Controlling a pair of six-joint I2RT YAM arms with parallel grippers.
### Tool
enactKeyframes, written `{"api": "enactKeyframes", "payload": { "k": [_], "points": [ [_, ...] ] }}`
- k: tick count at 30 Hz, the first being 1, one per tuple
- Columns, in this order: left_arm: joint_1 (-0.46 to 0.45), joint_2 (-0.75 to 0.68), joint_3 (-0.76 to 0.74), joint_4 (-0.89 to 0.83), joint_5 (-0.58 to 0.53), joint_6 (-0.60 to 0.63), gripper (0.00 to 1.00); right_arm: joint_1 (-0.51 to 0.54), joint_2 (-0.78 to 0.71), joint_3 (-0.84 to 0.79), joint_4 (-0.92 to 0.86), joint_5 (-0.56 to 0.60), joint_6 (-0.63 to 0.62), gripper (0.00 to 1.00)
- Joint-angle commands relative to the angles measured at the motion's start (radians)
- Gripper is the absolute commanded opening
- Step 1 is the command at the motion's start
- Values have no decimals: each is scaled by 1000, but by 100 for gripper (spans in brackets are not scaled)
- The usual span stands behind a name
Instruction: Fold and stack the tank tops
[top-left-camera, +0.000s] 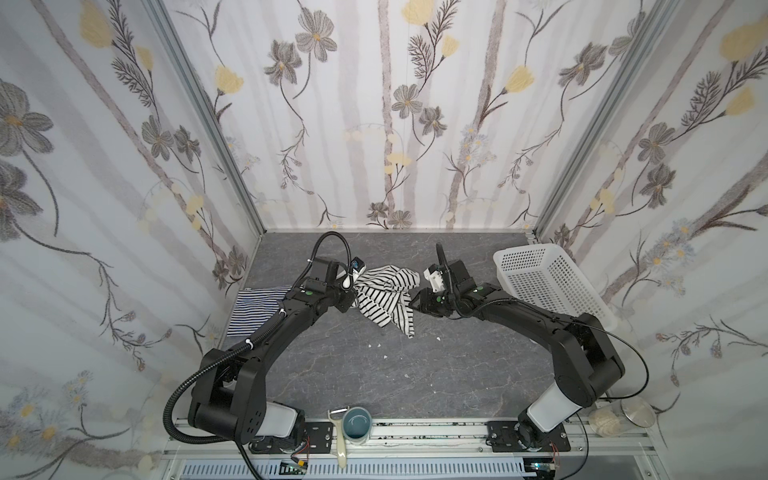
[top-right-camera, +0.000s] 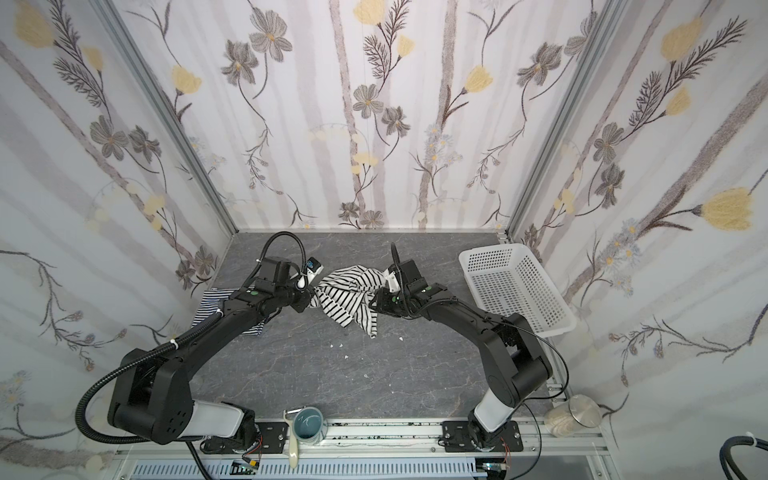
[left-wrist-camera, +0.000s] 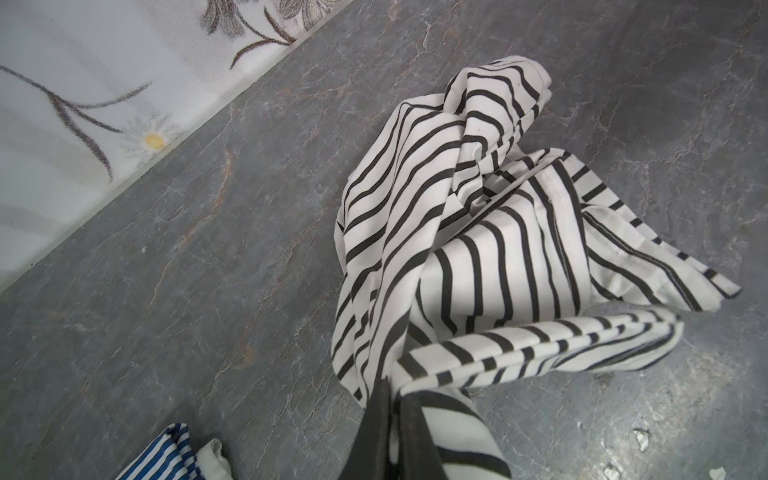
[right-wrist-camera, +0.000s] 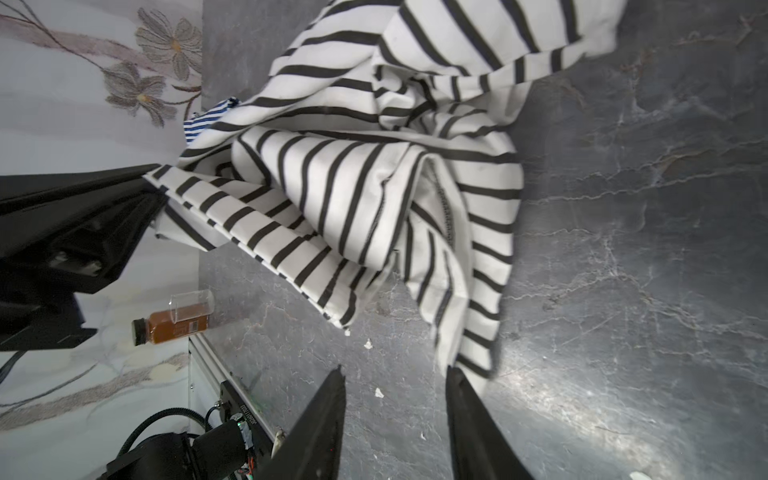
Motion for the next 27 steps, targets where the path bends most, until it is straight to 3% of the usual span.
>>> {"api": "enactKeyframes", "payload": {
  "k": [1, 3, 6, 8, 11, 16, 21, 27],
  "points": [
    [45, -18, -28, -4, 27, 36, 12, 7, 46, 5, 68, 7, 26, 42],
    [86, -14, -36, -1, 33, 32, 21, 5, 70, 8, 99, 6, 50, 42],
    [135, 9, -27, 3, 18, 4, 47, 6, 102, 26, 128, 3, 73, 43],
    [143, 2, -29, 1, 8, -10, 53, 11, 121, 41, 144, -10, 84, 43],
    [140, -54, -50, -25, 96, -17, 60, 21, 150, 63, 135, -8, 85, 43],
    [82, -76, -25, -207, 258, -8, 64, 24, 178, 59, 76, 45, 57, 43],
    [-21, -47, -59, -341, 251, 49, 64, 37, 160, -6, 98, 45, 57, 42],
    [-83, 18, -84, -418, 307, 69, 65, 43, 132, -72, 123, 48, 64, 42]
  ]
}}
